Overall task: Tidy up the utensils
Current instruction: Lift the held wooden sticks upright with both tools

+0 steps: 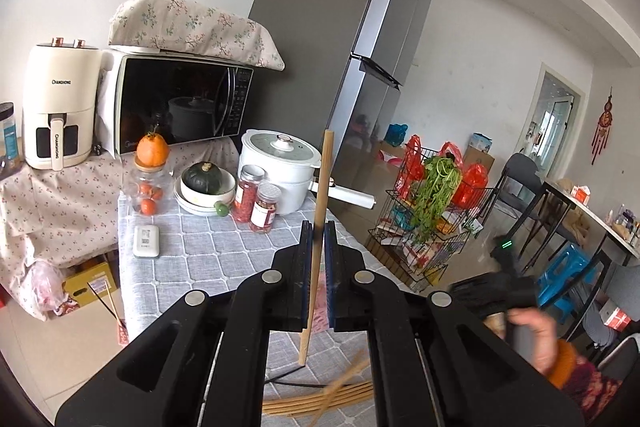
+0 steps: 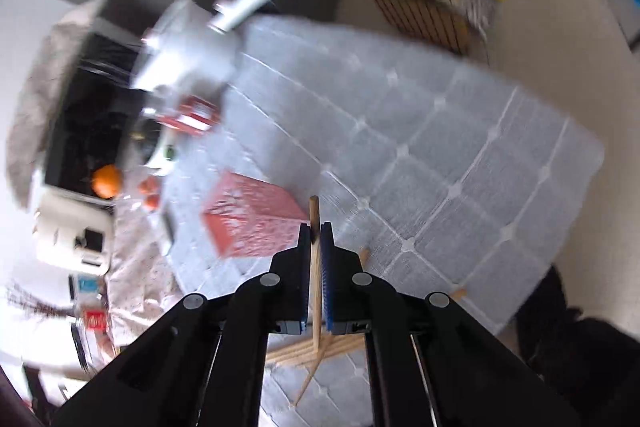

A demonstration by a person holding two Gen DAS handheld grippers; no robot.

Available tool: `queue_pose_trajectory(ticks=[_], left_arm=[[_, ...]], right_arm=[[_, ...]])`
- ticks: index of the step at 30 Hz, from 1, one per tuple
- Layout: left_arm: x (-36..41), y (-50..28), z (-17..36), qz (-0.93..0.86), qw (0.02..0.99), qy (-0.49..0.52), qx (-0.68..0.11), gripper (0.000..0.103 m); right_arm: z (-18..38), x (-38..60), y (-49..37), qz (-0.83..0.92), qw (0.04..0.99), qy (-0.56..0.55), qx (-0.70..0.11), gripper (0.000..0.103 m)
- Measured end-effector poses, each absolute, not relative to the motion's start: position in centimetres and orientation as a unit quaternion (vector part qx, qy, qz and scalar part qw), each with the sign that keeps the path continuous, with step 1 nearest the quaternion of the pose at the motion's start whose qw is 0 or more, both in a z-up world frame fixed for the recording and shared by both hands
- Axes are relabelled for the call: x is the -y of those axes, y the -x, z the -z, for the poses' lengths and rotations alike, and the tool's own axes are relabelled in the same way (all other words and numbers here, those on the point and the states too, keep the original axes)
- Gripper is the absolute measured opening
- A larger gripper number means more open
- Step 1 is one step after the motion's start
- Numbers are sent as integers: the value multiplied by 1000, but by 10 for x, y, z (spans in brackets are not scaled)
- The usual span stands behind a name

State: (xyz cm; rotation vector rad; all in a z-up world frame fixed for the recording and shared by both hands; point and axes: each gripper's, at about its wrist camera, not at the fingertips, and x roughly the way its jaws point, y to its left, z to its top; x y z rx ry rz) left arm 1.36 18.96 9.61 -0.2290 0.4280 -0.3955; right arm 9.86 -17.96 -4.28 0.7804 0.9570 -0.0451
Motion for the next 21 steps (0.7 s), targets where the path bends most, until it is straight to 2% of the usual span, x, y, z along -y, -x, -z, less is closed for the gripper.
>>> queue_pose_trajectory(ticks=[9, 21], left_arm=[[-161, -30, -92, 188, 946, 110, -241, 6], [-150, -88, -97, 155, 946, 153, -242, 6]], right_arm=[[-29, 218, -56, 15, 862, -327, -388, 5], [-110, 221, -74, -15, 909, -281, -308, 5]])
